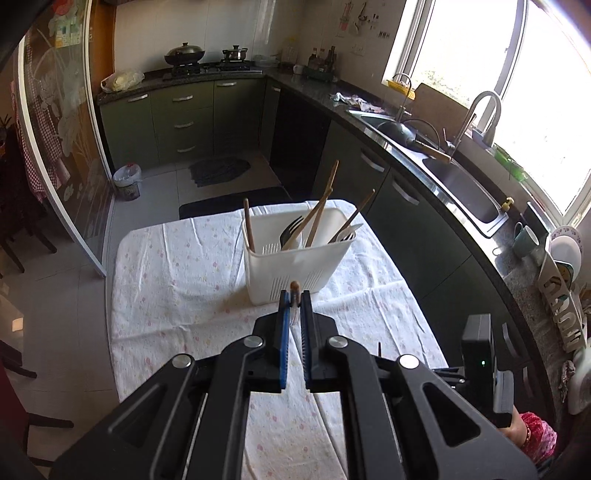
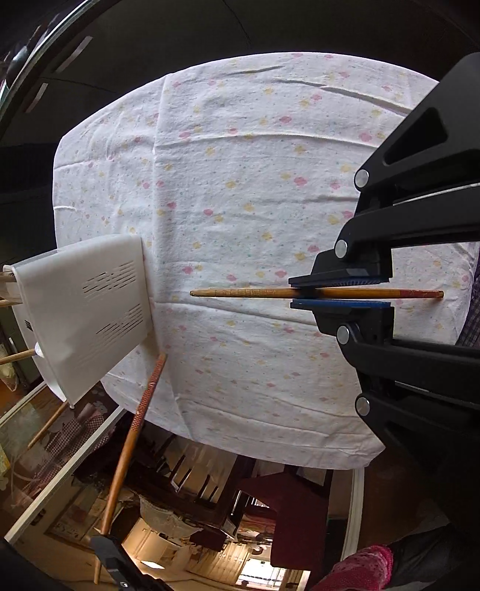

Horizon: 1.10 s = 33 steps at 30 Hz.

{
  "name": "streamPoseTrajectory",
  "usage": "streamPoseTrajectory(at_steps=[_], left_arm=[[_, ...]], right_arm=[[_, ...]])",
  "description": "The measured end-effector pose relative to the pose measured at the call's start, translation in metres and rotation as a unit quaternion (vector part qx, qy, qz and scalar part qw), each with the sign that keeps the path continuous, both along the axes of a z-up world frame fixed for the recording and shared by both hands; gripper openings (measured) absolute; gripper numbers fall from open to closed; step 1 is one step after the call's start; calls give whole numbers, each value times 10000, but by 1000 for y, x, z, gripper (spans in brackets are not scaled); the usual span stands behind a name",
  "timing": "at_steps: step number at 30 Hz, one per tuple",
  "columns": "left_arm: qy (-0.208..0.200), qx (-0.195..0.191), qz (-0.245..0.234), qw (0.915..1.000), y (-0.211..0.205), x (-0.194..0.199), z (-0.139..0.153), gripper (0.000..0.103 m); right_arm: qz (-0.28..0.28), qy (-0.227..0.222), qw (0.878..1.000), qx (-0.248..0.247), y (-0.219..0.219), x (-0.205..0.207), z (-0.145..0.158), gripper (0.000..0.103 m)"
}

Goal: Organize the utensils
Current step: 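Carry both chopsticks into the basket and open both tools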

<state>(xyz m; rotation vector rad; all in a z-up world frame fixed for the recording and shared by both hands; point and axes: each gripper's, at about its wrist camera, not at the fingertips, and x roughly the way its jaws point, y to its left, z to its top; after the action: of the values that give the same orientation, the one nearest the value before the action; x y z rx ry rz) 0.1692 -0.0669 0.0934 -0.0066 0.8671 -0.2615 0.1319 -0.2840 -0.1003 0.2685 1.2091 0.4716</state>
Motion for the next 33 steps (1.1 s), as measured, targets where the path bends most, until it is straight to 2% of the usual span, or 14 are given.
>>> streamPoseTrajectory(at_steps=[5, 12, 17, 23, 29, 33], left_arm=[[-494, 52, 128, 9987, -17, 18, 39, 6], [-731, 126, 265, 9969, -35, 38, 72, 6], [-817, 225, 410, 9956, -37, 53, 84, 6], [-564, 318, 573, 9963, -31, 79, 69, 6], [-18, 544, 609, 9967, -28, 108, 21, 6], [253, 608, 521, 9965, -27, 114, -10, 6]], right_arm=[[-90, -76, 9992, 374, -39, -16, 5, 7], [-194, -71, 9978, 630, -66, -27, 0, 7], [-210, -101, 9971, 729, -70, -27, -2, 7], [-199, -200, 9963, 815, -72, -29, 5, 7], [-214, -422, 9949, 893, -70, -23, 24, 7], [-302, -828, 9918, 924, -68, -13, 54, 7]])
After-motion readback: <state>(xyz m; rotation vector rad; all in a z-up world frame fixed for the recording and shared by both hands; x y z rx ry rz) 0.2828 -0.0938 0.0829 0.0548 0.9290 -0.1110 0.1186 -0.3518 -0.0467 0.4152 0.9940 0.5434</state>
